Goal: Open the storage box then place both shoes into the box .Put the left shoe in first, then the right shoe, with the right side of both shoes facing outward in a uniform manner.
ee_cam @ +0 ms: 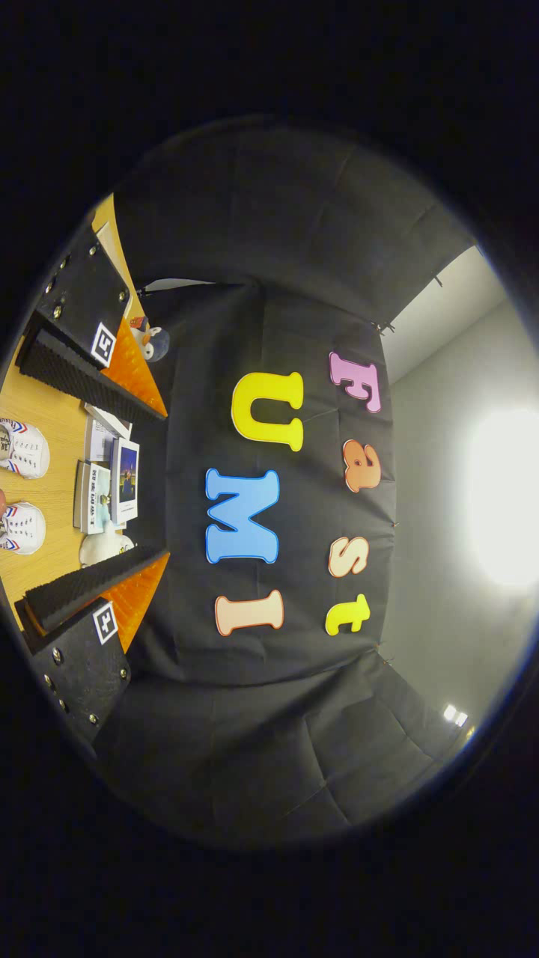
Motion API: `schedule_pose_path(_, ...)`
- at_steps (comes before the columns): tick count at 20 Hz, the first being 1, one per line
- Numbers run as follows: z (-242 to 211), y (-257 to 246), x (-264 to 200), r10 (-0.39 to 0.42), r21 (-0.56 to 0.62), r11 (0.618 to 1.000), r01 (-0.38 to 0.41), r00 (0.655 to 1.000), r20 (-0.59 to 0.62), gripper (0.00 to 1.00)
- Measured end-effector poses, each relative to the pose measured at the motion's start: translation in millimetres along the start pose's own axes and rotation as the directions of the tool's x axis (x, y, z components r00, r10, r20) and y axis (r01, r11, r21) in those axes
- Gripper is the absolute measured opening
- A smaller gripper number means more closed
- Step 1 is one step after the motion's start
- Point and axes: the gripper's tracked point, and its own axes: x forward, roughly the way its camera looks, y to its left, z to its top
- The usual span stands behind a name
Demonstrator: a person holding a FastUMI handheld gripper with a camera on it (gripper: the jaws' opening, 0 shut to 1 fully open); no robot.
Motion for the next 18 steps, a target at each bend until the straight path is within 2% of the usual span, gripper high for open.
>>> schedule_pose_path(8, -8, 9, -1, 0.025, 0.045, 0.999, -0.024, 1.0, -0.02, 0.98)
schedule_pose_path(13, -34, 37, -7, 0.129, 0.182, 0.977, -0.111, 0.988, -0.089, 0.98)
schedule_pose_path(18, -65, 66, -12, 0.221, 0.306, 0.939, -0.158, 0.958, -0.184, 0.98)
